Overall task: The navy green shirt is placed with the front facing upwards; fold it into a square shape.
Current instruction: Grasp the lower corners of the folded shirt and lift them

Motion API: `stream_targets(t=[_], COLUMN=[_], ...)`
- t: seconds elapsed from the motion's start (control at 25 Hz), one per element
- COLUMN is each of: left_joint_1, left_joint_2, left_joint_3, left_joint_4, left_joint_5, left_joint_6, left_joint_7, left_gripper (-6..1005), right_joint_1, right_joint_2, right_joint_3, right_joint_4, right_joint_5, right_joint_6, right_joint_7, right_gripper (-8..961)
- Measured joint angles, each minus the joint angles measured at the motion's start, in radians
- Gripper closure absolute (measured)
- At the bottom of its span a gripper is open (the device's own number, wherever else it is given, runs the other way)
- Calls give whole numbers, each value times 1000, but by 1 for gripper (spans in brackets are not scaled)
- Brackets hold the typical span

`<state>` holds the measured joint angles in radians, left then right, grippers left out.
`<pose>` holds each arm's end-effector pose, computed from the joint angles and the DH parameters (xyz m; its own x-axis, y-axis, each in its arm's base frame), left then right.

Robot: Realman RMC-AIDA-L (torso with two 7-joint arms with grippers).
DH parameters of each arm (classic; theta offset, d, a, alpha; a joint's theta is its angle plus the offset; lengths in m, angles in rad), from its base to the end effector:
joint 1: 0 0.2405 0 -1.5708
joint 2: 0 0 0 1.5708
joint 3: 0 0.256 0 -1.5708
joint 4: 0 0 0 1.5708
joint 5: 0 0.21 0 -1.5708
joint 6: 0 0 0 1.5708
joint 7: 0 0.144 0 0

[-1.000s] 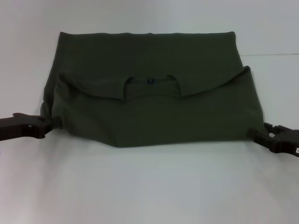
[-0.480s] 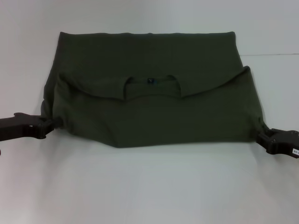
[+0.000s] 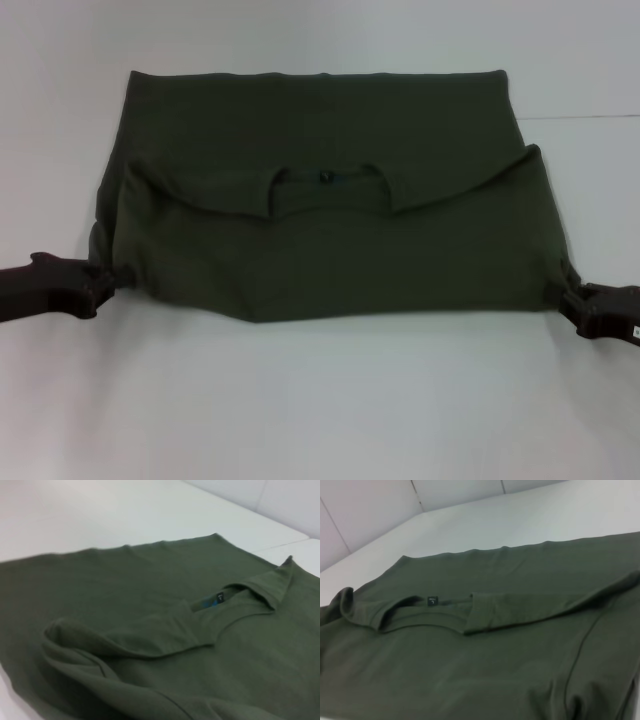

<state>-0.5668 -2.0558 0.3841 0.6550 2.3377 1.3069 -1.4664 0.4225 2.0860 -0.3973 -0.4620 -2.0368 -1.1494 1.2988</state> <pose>-0.3290 0.3524 0.0300 0.7541 0.5184 0.4032 0.6548 -0.6406 -0.4010 0.3675 0.3123 -0.0030 0.5965 -0.5303 -0.6025 -0.8003 -0.4505 -0.3957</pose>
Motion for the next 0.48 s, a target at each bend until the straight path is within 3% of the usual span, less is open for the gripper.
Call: stream_targets(t=[0.4,0.48], left_joint_1=[82,120], left_joint_2=[-6,-6], left_joint_3=[-149,-194], left_joint_4=[10,20], left_joint_5=[-29,-29], left_joint_6=[168,260], left_joint_7=[205,255], left_gripper=[961,961], right_joint_1=[-103,-134], right_joint_2=[2,3], right_joint_3=[41,69], right_joint_4=[-1,4], right_joint_5=[22,22], right_joint_6=[-190,-245], right_joint_7=[-158,-212], right_gripper=[883,883])
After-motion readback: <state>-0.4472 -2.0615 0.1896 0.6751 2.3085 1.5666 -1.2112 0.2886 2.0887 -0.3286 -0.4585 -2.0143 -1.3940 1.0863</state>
